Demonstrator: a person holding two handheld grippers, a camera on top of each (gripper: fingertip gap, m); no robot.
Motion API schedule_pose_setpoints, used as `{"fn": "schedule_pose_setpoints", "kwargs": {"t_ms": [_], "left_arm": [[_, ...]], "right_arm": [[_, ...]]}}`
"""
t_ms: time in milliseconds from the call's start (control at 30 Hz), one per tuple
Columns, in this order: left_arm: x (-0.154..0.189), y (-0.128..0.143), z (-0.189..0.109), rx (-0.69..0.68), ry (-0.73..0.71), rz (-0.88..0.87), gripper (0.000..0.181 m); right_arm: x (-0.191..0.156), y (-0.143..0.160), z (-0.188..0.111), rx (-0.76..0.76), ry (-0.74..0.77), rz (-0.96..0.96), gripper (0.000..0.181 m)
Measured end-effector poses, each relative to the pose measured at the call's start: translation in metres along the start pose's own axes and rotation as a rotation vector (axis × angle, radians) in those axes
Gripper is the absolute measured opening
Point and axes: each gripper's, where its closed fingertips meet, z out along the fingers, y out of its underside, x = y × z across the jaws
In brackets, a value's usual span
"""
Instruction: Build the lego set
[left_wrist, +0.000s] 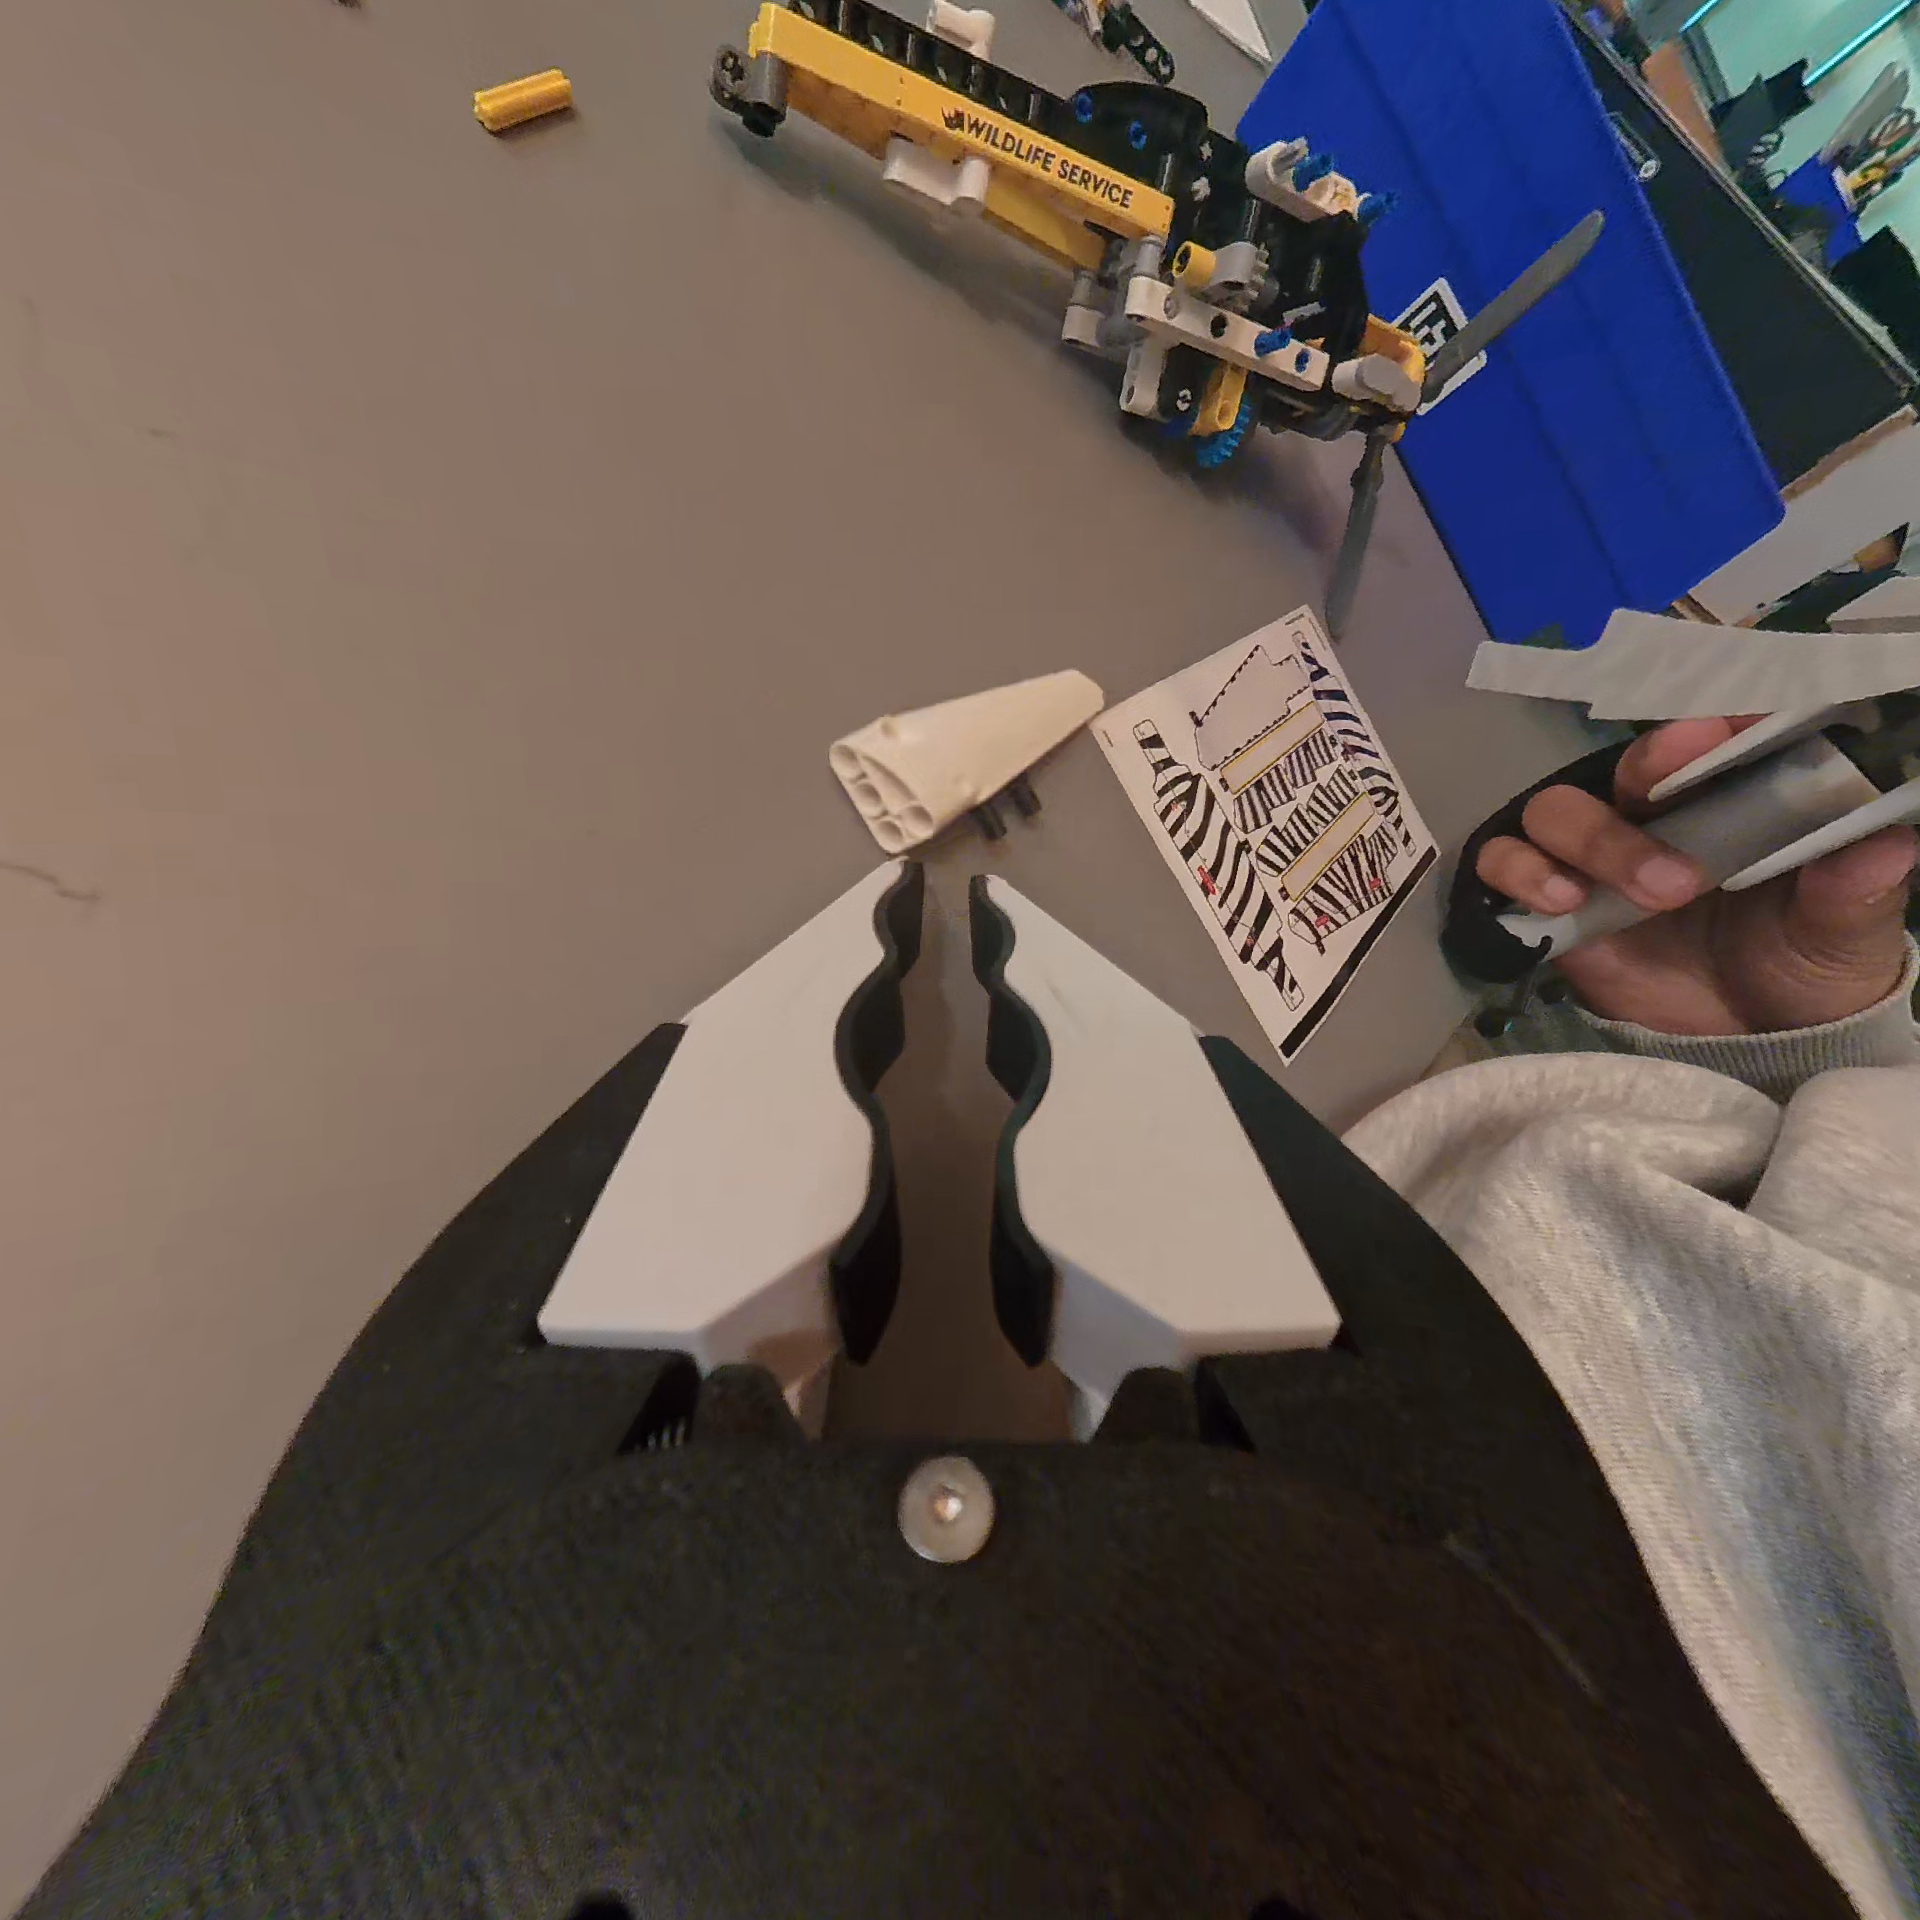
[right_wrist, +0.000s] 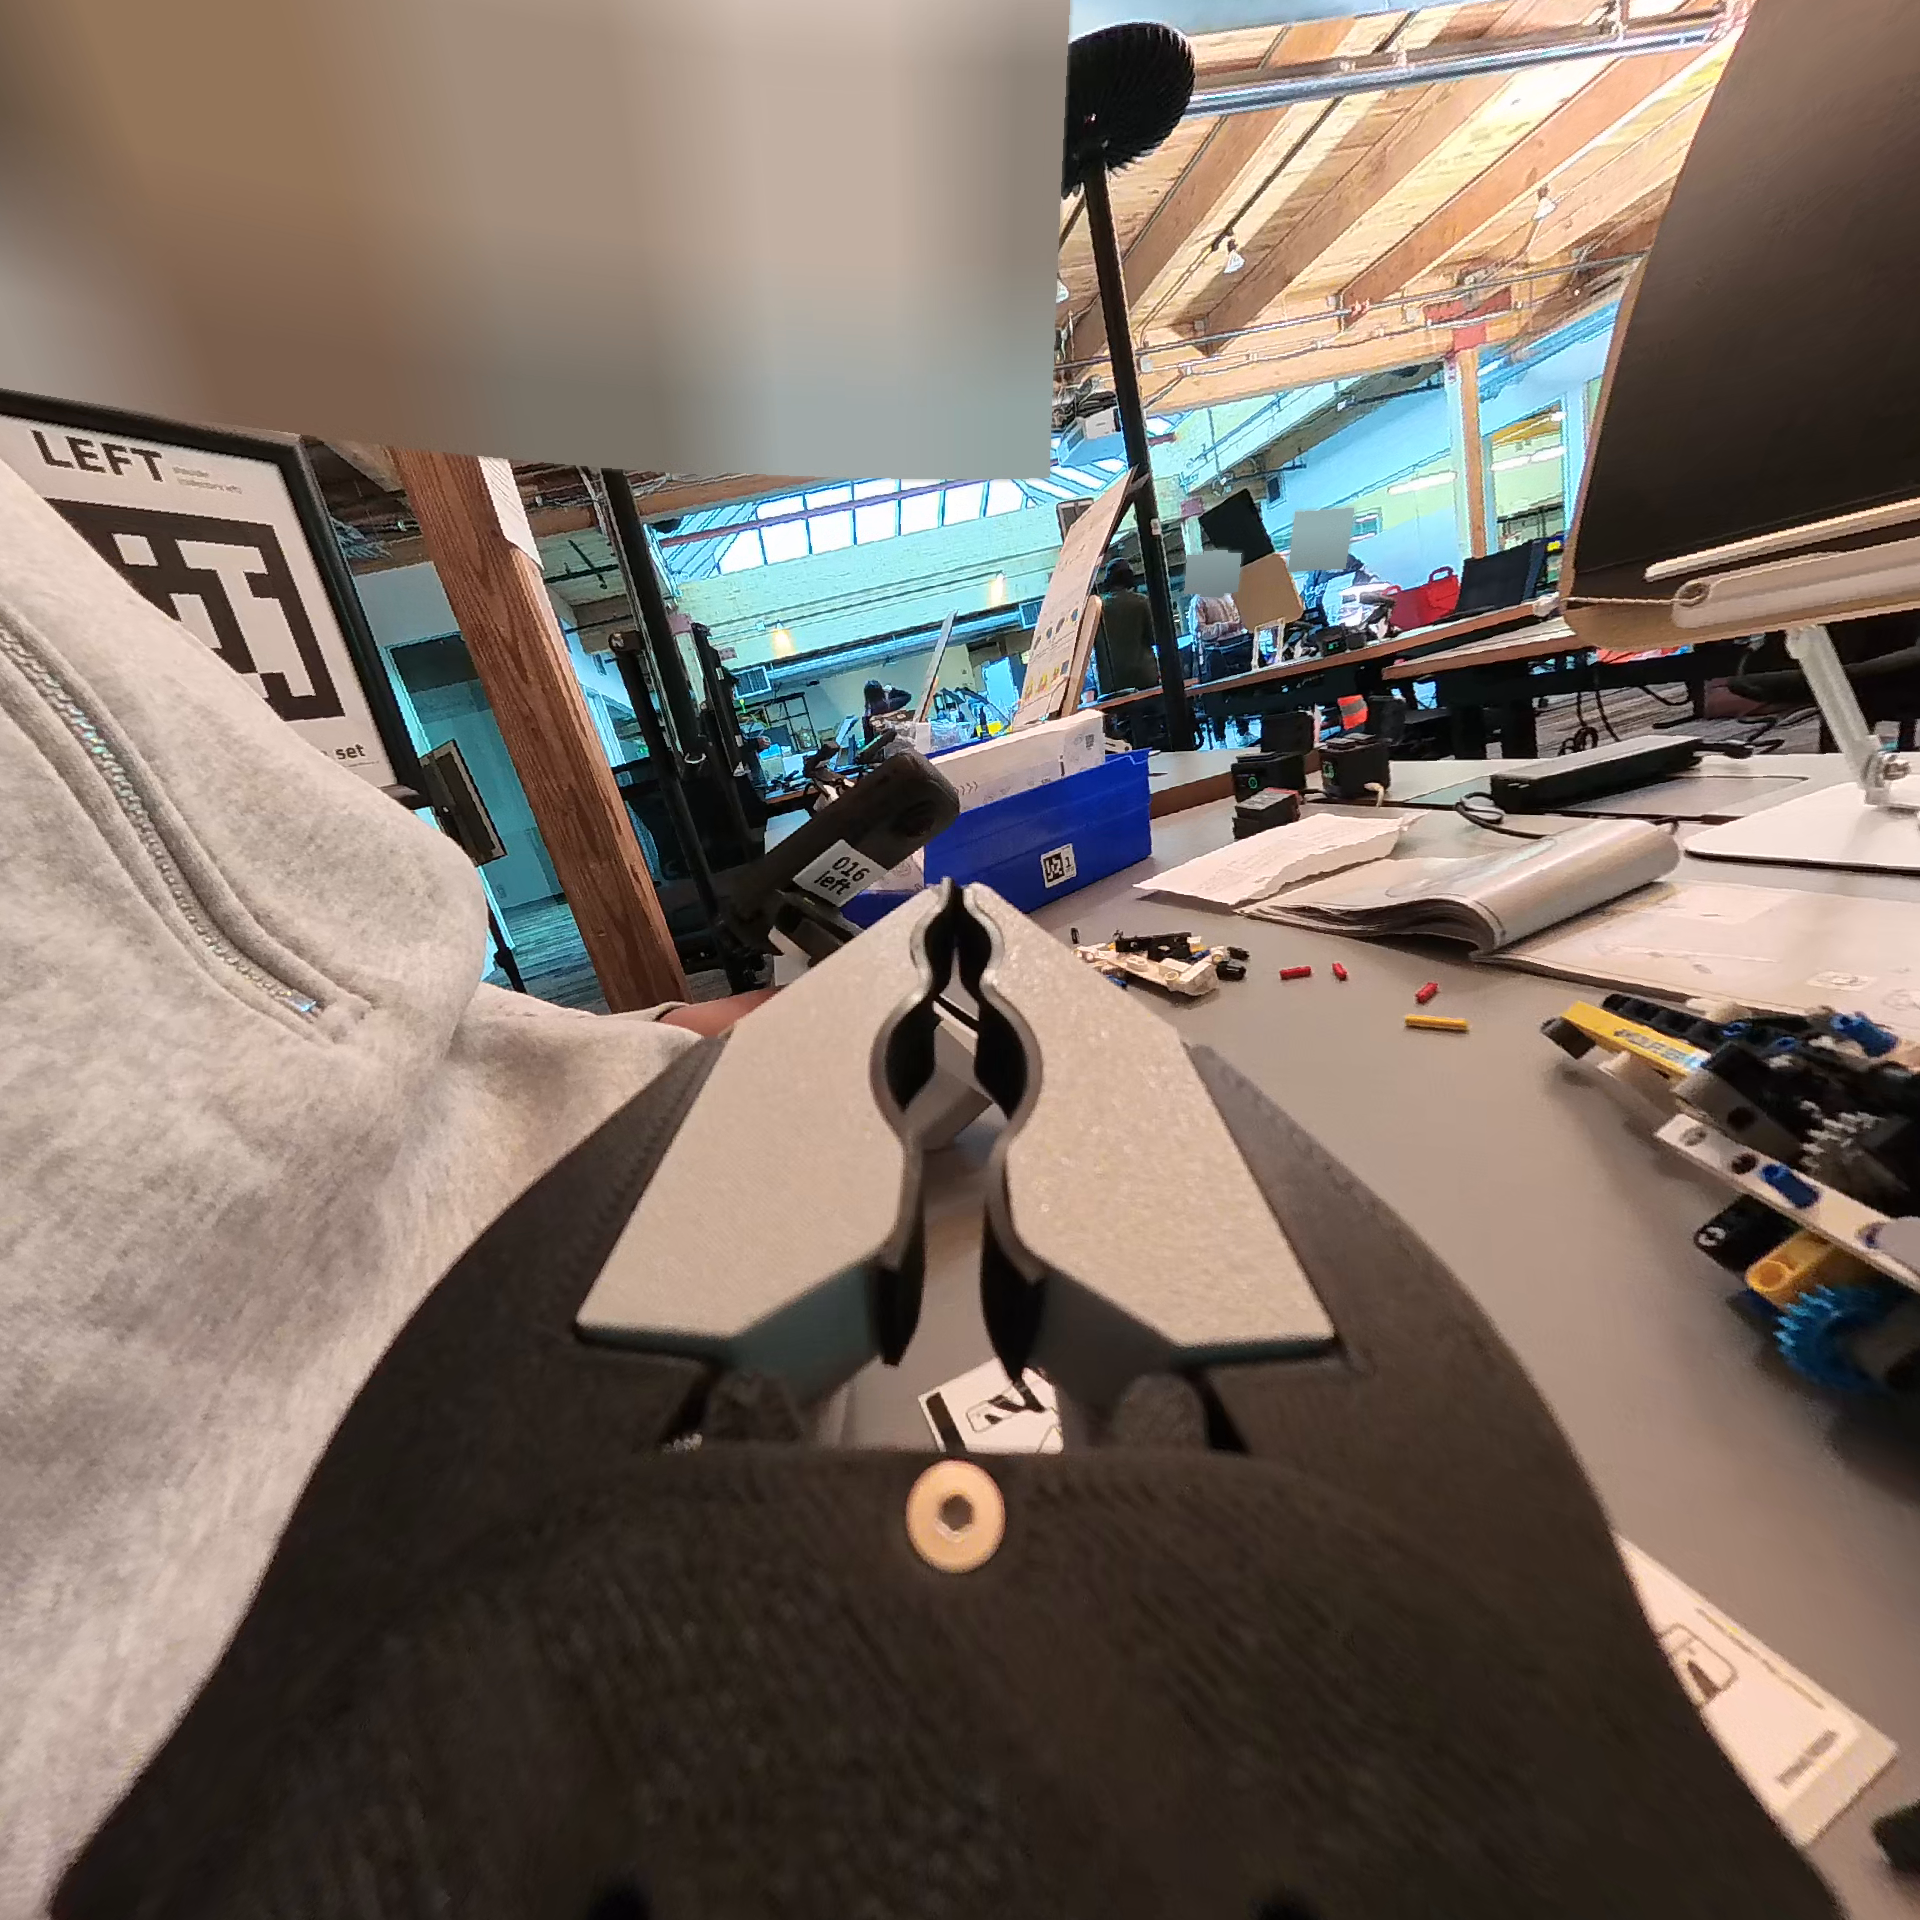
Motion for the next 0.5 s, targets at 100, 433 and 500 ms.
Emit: {"fn": "schedule_pose_setpoints", "kwargs": {"t_ms": [100, 433, 500], "left_arm": [[-0.0001, -0.0002, 0.0, 0.002, 0.003, -0.005, 0.007], [0.0002, -0.0005, 0.0002, 0.003, 0.01, -0.015, 0.007], [0.0008, -0.0003, 0.0004, 0.001, 0.008, -0.009, 0.008]], "right_arm": [[-0.0002, -0.0003, 0.0002, 0.0, 0.0, 0.0, 0.0], [-0.0009, -0.0011, 0.0002, 0.0, 0.001, -0.003, 0.0], [-0.0008, -0.0014, 0.0003, 0.001, 0.001, -0.004, 0.0]]}}
